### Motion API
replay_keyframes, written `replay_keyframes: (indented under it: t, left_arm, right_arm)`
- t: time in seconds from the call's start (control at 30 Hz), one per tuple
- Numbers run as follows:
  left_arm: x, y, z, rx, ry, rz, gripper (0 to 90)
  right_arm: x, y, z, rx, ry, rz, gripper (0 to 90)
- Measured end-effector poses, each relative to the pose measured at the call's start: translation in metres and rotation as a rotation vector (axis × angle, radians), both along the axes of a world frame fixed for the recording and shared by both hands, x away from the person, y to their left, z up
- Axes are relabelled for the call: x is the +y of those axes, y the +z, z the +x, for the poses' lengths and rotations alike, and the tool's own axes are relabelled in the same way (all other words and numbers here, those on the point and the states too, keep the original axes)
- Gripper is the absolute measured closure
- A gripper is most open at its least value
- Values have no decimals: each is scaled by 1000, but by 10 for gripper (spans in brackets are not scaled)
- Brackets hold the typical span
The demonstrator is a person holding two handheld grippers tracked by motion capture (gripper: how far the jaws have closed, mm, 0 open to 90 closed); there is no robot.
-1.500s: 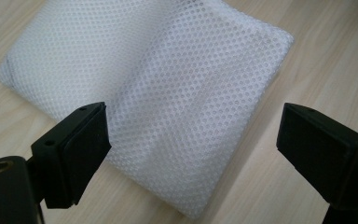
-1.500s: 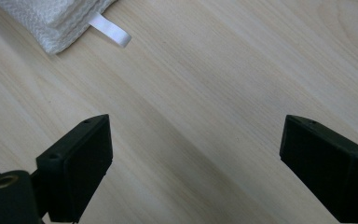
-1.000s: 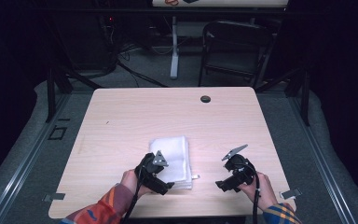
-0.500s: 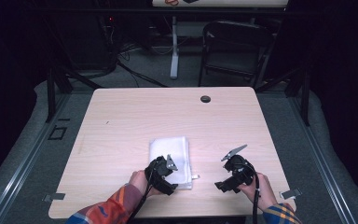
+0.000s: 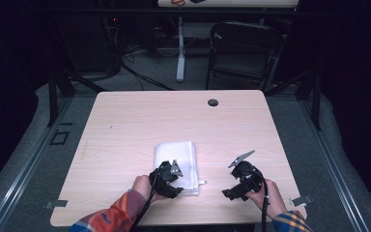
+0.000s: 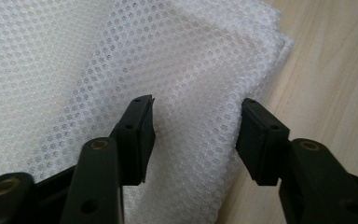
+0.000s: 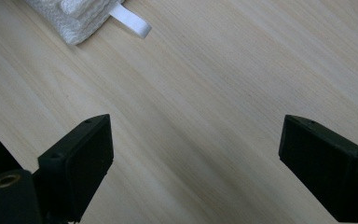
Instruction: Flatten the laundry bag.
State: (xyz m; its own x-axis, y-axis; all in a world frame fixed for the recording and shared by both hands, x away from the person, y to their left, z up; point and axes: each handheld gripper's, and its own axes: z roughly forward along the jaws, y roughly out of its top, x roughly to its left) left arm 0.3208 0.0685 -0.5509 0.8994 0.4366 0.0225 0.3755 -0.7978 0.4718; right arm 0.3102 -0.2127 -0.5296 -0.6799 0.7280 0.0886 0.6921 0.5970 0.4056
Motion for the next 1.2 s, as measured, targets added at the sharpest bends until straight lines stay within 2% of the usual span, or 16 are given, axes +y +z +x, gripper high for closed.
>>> replay_keyframes:
  t: [0.07,0.1,0.13,0.17,0.37,0.47,0.57,0.67,0.7,0.77,0.83,0.9,0.93,1.0,1.13,1.2]
  left_arm:
    - [0,0,0,0,-6,1,528]
    - [1,1,1,6,-10,-6,570]
    - [2,1,1,12,-7,-11,571]
    - [3,0,2,22,-2,-25,572]
    - [6,2,4,28,-1,-28,644]
    - [5,1,4,21,-5,-17,664]
    - [5,2,4,13,-3,-8,709]
    - [6,2,4,15,-2,-24,774]
    - [6,2,4,13,-5,-21,787]
    - [6,2,3,8,-9,-23,811]
    - [6,2,3,3,-12,-22,827]
    - [6,2,3,2,-14,-25,839]
    - [7,3,3,2,-15,-28,842]
    - [7,3,3,1,-15,-31,846]
    - [7,4,3,8,-23,-47,848]
    - [7,4,3,8,-23,-48,850]
  right_arm:
    - [1,-1,0,4,3,7,96]
    - [1,-1,0,2,2,3,96]
    - [1,-1,-1,5,-2,19,96]
    - [1,-1,0,6,8,4,96]
    - [2,0,0,0,10,-10,96]
    - [2,-1,0,10,12,9,96]
    - [3,-1,0,6,13,-4,97]
    - [4,-1,0,-2,13,2,103]
    - [5,-1,-1,3,10,19,106]
    - [6,0,-1,-2,12,7,113]
    - [6,0,-1,-4,14,7,114]
    - [9,0,-2,-9,7,33,122]
    - [8,1,-1,-10,18,14,125]
    - [10,1,-2,-7,18,30,130]
    - [10,3,-2,-23,28,16,145]
    - [11,4,-2,-25,30,30,155]
